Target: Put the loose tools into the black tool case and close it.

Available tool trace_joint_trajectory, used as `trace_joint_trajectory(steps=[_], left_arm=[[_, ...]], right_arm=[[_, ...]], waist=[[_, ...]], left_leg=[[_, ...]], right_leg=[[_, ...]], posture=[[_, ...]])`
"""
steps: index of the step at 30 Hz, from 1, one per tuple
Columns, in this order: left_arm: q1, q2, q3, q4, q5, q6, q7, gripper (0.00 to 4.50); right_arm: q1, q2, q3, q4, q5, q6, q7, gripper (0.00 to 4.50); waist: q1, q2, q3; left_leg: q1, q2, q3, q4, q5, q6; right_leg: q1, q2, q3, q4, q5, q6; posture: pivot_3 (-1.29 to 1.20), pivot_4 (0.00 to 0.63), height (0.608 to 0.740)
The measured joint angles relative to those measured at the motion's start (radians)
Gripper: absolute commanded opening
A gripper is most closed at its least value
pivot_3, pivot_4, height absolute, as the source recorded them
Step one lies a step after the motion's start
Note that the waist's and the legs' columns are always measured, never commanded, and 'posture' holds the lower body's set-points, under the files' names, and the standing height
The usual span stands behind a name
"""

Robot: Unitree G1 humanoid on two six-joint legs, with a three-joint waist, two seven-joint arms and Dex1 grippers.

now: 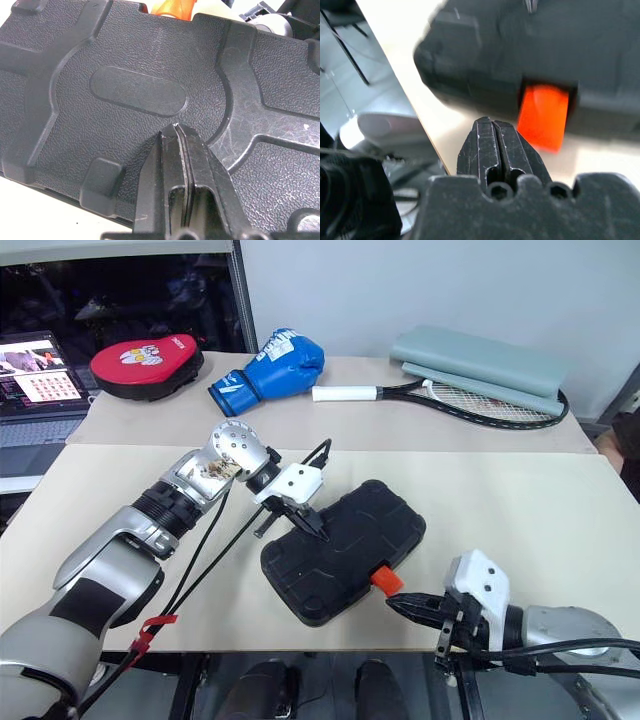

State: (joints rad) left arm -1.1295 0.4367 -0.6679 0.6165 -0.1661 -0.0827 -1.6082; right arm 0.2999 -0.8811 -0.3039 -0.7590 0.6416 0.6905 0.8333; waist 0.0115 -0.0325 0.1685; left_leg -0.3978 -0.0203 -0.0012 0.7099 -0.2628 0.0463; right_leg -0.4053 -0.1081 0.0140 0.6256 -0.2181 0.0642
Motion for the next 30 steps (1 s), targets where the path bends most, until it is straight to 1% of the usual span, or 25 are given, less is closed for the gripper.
trace_joint_trajectory(steps=[4,8,18,22,26,29,30], left_arm=[[0.004,0.001,0.005,-0.013,0.005,0.004,0.000,0.05],[0.004,0.002,0.006,-0.013,0.006,0.011,0.000,0.05],[0.004,0.002,0.010,-0.014,0.006,0.023,-0.003,0.05],[0.004,0.002,0.011,-0.014,0.009,0.023,-0.003,0.05],[0.004,-0.003,0.013,-0.013,0.010,0.023,-0.003,0.05],[0.004,-0.002,0.017,-0.010,0.013,0.022,-0.004,0.05],[0.004,-0.002,0.022,-0.007,0.020,0.021,-0.004,0.05]], right_arm=[[-0.006,0.000,0.055,0.048,-0.057,-0.012,-0.008,0.00],[-0.016,0.009,0.107,0.078,-0.112,-0.049,-0.010,0.00],[-0.081,0.038,0.159,0.124,-0.149,-0.059,-0.022,0.00],[-0.087,0.037,0.161,0.124,-0.148,-0.054,-0.014,0.00],[-0.050,-0.018,0.154,0.119,-0.149,-0.054,0.023,0.00],[-0.016,-0.033,0.122,0.112,-0.134,-0.052,0.053,0.00],[-0.007,-0.040,0.081,0.097,-0.104,-0.048,0.075,0.00]], waist=[[0.000,0.000,0.000],[0.000,0.000,0.000],[-0.001,0.000,0.000],[-0.002,0.000,0.000],[0.000,0.000,0.000],[0.000,0.000,0.000],[-0.002,0.000,0.000]], left_leg=[[-0.001,0.000,0.000,0.000,0.000,0.000],[-0.001,0.000,0.000,0.000,0.000,0.000],[-0.001,0.000,0.000,0.000,0.000,0.000],[-0.001,0.000,0.000,0.000,0.000,0.000],[-0.001,0.000,0.000,0.000,0.000,0.000],[-0.001,0.000,0.000,0.000,0.000,0.000],[-0.001,0.000,0.000,0.000,0.000,0.000]], right_leg=[[-0.001,0.000,0.000,0.000,0.002,-0.003],[-0.001,0.000,0.000,0.000,0.001,-0.002],[-0.001,0.000,0.000,0.000,0.001,-0.001],[-0.001,0.000,0.000,0.000,0.001,-0.001],[-0.001,0.000,0.000,0.000,0.001,-0.001],[-0.001,0.000,0.000,0.000,0.001,-0.002],[-0.001,0.000,0.000,-0.001,0.001,-0.002]], posture=[[0.00,0.150,0.736],[0.00,0.150,0.736],[0.00,0.150,0.736],[0.00,0.150,0.736],[0.00,0.150,0.736],[0.00,0.150,0.736],[0.00,0.150,0.736]])
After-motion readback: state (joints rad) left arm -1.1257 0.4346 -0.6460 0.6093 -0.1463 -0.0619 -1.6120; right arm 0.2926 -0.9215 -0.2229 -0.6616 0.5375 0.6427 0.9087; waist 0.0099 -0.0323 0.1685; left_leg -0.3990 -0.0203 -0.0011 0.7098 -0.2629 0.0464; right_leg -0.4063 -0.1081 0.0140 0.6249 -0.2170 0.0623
